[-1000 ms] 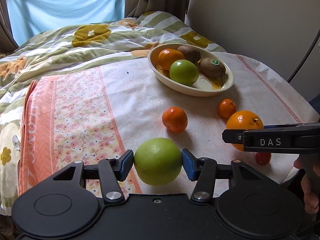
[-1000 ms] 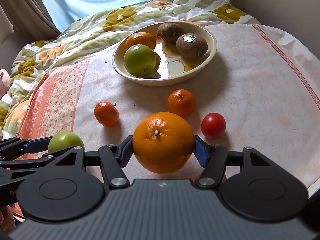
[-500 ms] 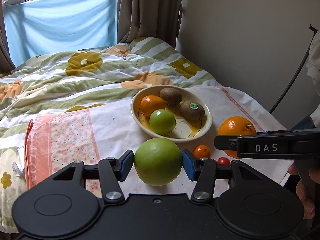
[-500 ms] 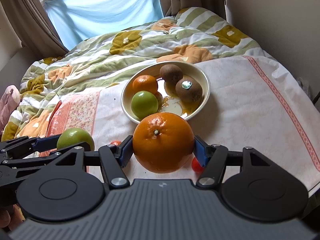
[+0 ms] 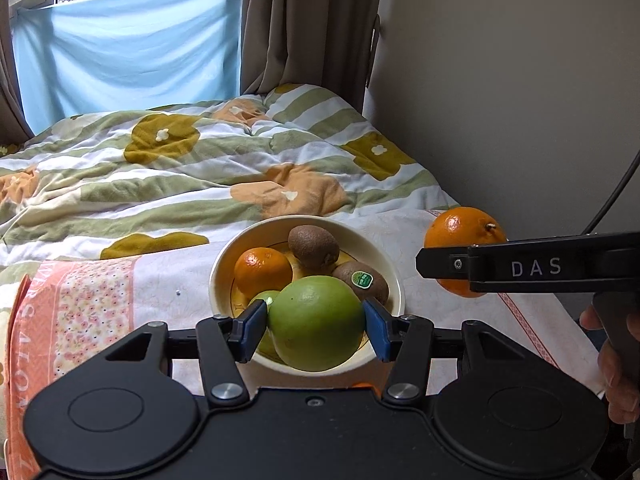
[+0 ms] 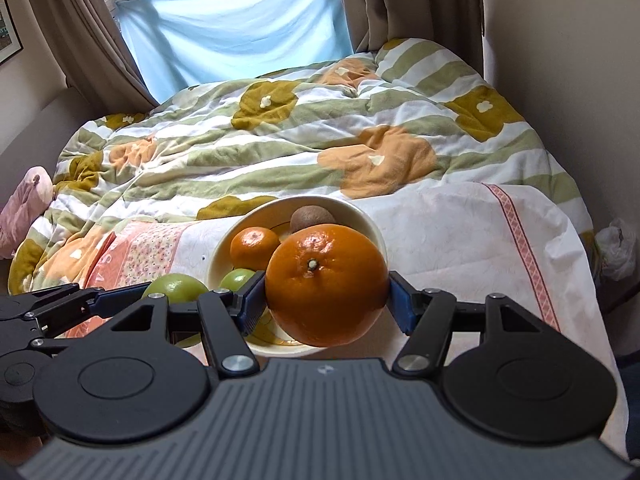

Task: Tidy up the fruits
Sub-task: 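Carry the apple into the bowl with the left tool while the right tool carries the orange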

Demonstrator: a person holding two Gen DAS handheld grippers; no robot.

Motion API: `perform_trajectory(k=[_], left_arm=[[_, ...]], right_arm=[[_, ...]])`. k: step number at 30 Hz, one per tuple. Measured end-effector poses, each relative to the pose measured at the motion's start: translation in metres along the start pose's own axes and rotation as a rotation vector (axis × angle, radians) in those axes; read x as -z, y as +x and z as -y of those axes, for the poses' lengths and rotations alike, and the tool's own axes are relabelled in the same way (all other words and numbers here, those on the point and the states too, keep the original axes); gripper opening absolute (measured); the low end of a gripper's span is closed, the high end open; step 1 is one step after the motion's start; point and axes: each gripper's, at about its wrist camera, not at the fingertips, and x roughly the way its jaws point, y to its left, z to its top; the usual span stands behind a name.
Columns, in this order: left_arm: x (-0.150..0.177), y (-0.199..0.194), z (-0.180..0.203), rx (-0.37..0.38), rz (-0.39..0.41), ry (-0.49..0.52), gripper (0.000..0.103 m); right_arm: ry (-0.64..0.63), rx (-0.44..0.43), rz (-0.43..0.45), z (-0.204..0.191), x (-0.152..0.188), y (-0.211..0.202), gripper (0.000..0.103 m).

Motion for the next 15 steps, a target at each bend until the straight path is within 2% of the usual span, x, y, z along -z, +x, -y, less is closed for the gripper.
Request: perform_trajectory(k=[6,15], left_arm=[[-0.007,0.041,0.020,-0.035,-0.031,-0.010,0.057],[-0.001,0.085,0.035,-0.108,-0.099,0.006,0.057]], right_arm=[[-0.037,-0.033,-0.039,0.029,-0.023,0.030,0.078],[-0.079,-0.088,-0.106,0.048,-0.033,0.067,0.078]])
